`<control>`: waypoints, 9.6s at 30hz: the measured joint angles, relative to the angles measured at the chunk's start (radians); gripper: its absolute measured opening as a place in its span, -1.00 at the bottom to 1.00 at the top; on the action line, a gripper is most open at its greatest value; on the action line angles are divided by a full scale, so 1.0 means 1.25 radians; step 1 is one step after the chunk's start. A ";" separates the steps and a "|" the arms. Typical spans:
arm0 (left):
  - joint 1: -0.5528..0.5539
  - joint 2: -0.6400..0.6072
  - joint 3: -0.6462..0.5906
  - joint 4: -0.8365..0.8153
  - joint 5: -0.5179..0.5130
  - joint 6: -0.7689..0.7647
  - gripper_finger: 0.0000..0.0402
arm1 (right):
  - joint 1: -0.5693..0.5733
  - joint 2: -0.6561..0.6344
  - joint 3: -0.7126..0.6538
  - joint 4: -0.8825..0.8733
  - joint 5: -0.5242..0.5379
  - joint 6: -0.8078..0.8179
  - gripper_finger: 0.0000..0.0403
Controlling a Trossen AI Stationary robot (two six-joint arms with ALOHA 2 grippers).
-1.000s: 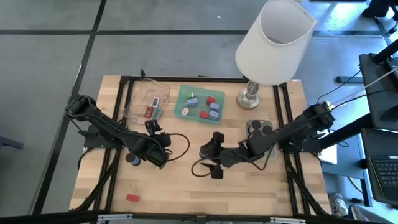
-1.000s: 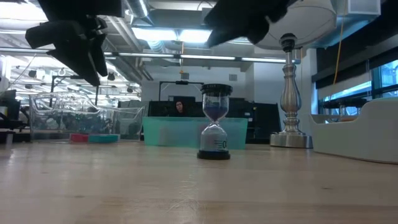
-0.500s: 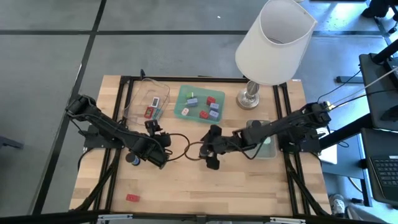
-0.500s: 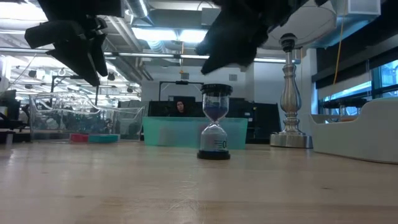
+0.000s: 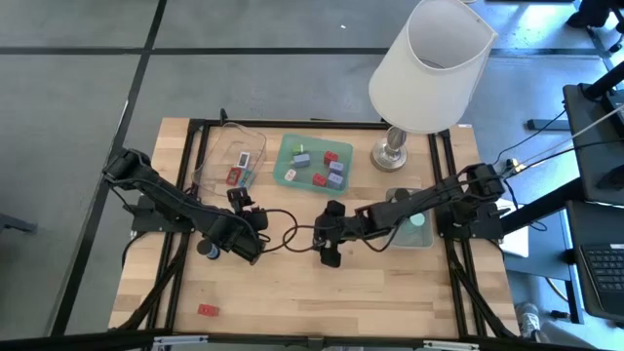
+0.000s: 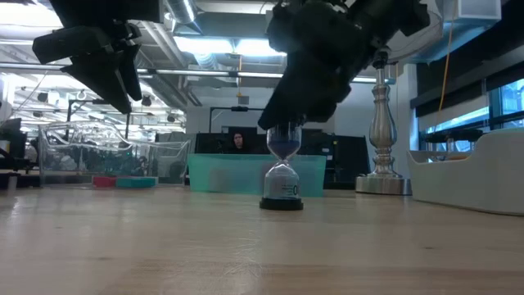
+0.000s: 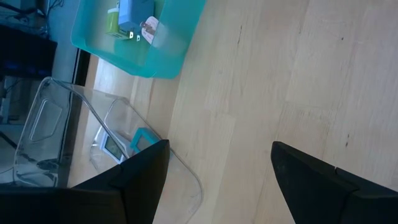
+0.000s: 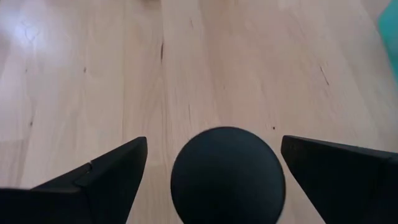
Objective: Pick & Place Office items
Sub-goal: Put the dark blue hourglass into the gray bin, then put the blue hourglass into the gray bin
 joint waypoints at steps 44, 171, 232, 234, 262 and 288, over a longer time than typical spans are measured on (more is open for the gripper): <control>-0.025 0.000 0.000 0.000 0.035 -0.036 0.39 | 0.186 -0.255 0.126 -0.752 0.235 0.519 0.03; -0.266 0.000 0.099 -0.217 0.445 -0.036 0.39 | 0.502 -0.395 0.066 -0.881 0.677 0.924 0.60; -0.320 -0.383 -0.152 0.136 0.115 -0.281 0.39 | 0.489 -0.381 0.065 -0.848 0.638 0.737 0.52; -0.319 -0.383 -0.152 0.151 0.115 -0.280 0.39 | 0.488 -0.381 0.065 -0.847 0.565 0.738 0.53; -0.318 -0.378 -0.152 0.135 0.173 -0.001 0.39 | 0.488 -0.381 0.065 -0.734 0.169 0.896 0.53; -0.496 -0.347 -0.258 0.054 0.165 -0.393 0.45 | 0.488 -0.381 0.065 -0.732 0.152 0.896 0.53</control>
